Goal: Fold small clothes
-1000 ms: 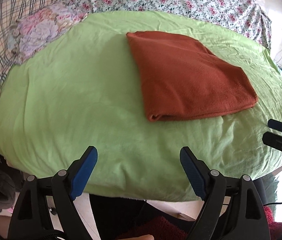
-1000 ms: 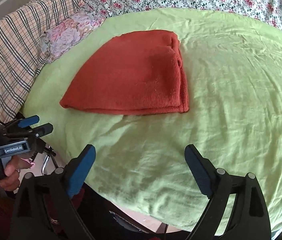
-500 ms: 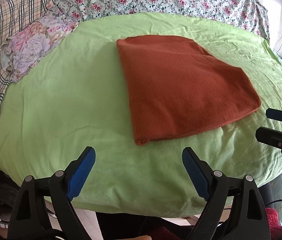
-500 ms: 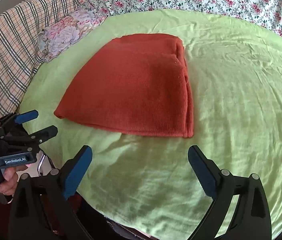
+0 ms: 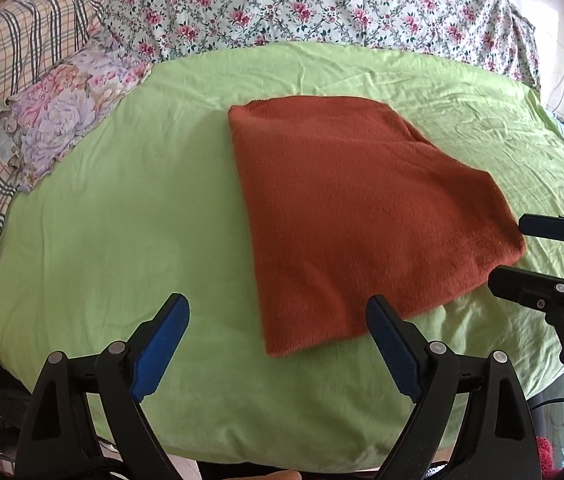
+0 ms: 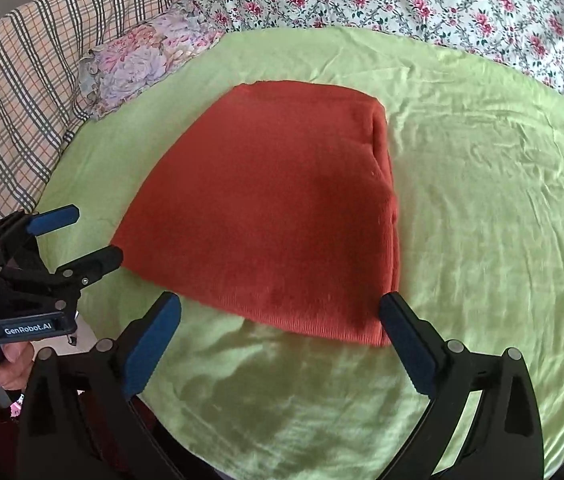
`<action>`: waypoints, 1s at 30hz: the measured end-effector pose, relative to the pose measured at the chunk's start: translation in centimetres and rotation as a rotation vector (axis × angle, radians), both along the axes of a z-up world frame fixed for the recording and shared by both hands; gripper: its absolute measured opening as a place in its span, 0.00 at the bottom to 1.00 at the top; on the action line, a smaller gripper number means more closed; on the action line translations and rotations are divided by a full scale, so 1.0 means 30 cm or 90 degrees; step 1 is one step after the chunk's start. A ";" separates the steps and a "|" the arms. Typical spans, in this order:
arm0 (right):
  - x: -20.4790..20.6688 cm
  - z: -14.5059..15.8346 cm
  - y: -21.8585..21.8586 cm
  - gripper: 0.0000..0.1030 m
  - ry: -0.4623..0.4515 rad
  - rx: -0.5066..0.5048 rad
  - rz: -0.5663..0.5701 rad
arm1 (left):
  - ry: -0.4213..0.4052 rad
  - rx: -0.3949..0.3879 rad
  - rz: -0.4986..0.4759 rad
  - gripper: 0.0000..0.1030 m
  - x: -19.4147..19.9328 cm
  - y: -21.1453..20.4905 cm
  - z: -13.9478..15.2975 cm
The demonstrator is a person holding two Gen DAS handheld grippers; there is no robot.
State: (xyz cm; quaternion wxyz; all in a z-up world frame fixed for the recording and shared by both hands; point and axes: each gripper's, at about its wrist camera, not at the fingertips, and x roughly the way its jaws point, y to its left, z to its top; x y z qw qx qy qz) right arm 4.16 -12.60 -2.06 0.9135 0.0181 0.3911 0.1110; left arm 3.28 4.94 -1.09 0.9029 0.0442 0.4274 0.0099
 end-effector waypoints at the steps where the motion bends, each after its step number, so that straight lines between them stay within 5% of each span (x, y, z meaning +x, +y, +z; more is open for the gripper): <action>1: 0.009 0.003 -0.002 0.97 0.000 0.001 0.000 | -0.001 0.002 0.003 0.88 0.006 0.000 0.001; 30: 0.148 0.027 -0.039 0.97 0.015 0.017 0.003 | 0.006 -0.002 0.021 0.89 0.142 -0.012 0.008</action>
